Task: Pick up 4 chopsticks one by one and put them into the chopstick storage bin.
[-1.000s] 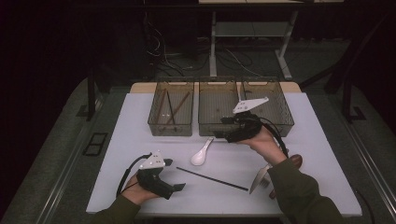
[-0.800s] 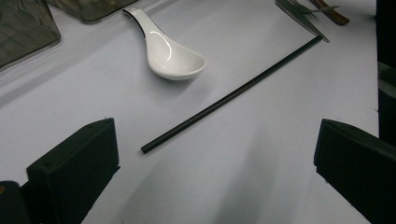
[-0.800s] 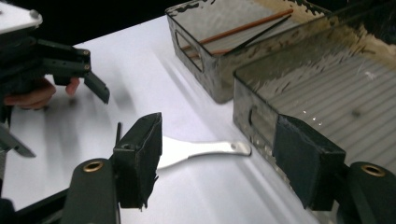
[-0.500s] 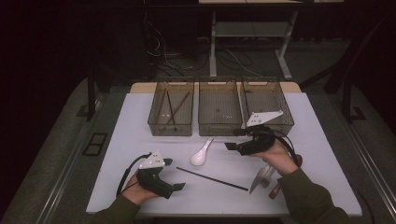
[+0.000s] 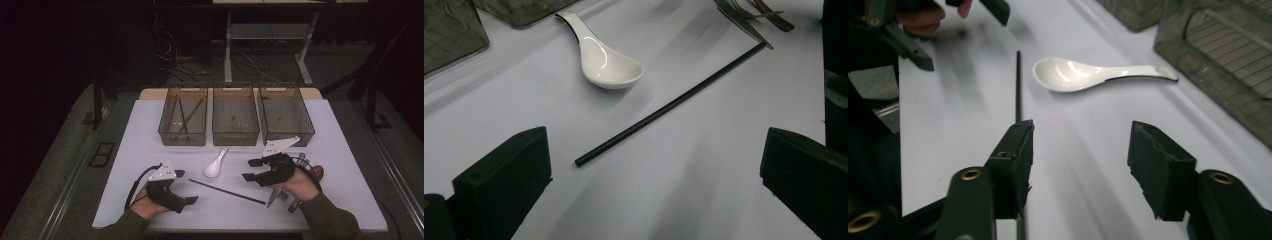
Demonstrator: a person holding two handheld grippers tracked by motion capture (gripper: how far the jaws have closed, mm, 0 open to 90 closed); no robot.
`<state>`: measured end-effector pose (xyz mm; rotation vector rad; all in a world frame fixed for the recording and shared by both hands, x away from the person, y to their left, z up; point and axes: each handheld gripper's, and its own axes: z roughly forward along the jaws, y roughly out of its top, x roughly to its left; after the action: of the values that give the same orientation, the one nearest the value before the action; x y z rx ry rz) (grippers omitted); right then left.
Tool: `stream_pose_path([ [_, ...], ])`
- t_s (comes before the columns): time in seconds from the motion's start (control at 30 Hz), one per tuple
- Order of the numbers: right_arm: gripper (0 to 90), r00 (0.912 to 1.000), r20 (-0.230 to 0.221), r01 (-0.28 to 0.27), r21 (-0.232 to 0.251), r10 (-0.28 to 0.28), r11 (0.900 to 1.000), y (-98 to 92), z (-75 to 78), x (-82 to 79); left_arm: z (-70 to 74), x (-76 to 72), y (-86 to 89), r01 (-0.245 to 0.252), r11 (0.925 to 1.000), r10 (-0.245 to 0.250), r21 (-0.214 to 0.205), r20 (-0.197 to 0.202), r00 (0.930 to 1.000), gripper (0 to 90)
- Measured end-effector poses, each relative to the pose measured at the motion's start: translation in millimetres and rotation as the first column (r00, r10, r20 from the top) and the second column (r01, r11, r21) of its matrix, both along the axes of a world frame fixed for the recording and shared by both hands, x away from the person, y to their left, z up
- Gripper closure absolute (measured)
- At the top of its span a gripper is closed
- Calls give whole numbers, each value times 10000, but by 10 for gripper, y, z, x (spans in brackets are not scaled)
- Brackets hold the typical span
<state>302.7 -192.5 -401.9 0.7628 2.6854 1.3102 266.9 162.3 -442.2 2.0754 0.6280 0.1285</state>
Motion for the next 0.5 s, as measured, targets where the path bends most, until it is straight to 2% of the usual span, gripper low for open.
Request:
stream_pose_path([
  [0.3,602,9993,-51,-374,-475,372,9982,71,-111,-114,2,-2,0,17,10000,-17,-3,20,10000,0],
  [0.5,701,9967,-287,-786,-839,764,9934,155,-175,-146,1,-1,-2,35,10000,-35,-6,24,10000,0],
])
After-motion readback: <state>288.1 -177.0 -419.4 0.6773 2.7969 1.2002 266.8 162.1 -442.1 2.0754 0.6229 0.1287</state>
